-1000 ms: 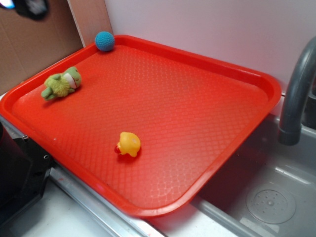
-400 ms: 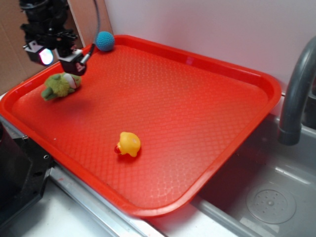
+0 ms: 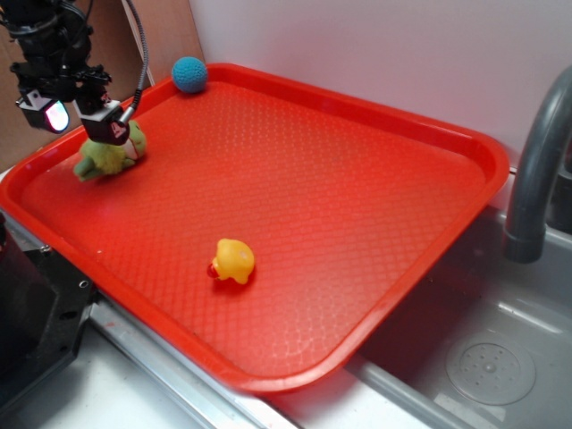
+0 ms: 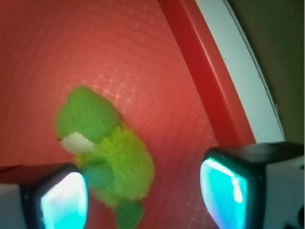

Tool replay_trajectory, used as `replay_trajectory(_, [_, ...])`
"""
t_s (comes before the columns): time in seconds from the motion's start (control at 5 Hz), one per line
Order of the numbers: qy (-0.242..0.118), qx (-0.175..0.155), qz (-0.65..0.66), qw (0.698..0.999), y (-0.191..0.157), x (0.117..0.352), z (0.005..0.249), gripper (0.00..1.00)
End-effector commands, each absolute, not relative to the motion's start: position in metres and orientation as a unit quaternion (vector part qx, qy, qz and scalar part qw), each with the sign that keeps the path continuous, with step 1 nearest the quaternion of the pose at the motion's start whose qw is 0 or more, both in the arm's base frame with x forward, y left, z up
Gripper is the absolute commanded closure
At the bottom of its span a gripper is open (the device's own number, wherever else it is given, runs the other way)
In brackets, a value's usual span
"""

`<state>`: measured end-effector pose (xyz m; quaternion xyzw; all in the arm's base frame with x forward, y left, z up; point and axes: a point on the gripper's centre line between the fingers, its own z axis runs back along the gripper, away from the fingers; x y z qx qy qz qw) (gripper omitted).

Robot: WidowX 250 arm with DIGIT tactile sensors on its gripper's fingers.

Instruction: Grab the green animal.

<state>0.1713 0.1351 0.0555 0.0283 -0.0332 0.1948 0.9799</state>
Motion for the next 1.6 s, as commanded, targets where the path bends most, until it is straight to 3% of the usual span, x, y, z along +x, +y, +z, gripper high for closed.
replay_trajectory(0.0, [-0.026,-0.004,0.128,0.991,0.119,0.198,0.031,0.03])
replay_trajectory(0.2, [-0.025,0.002,0.120,0.992,0.108,0.197,0.040,1.00])
replay_trajectory(0.4, [-0.005,-0.011,0.101,0.995,0.093,0.194,0.078,1.00])
replay_trajectory(0.6, [-0.012,-0.009,0.056,0.998,0.059,0.189,0.127,1.00])
replay_trajectory(0.8, [0.006,0.012,0.029,0.999,0.026,0.182,0.157,1.00])
replay_trajectory(1.2, [-0.021,0.027,0.017,0.999,0.008,0.164,0.193,1.00])
replay_trajectory(1.4, [-0.029,0.022,0.027,0.999,0.018,0.165,0.190,1.00])
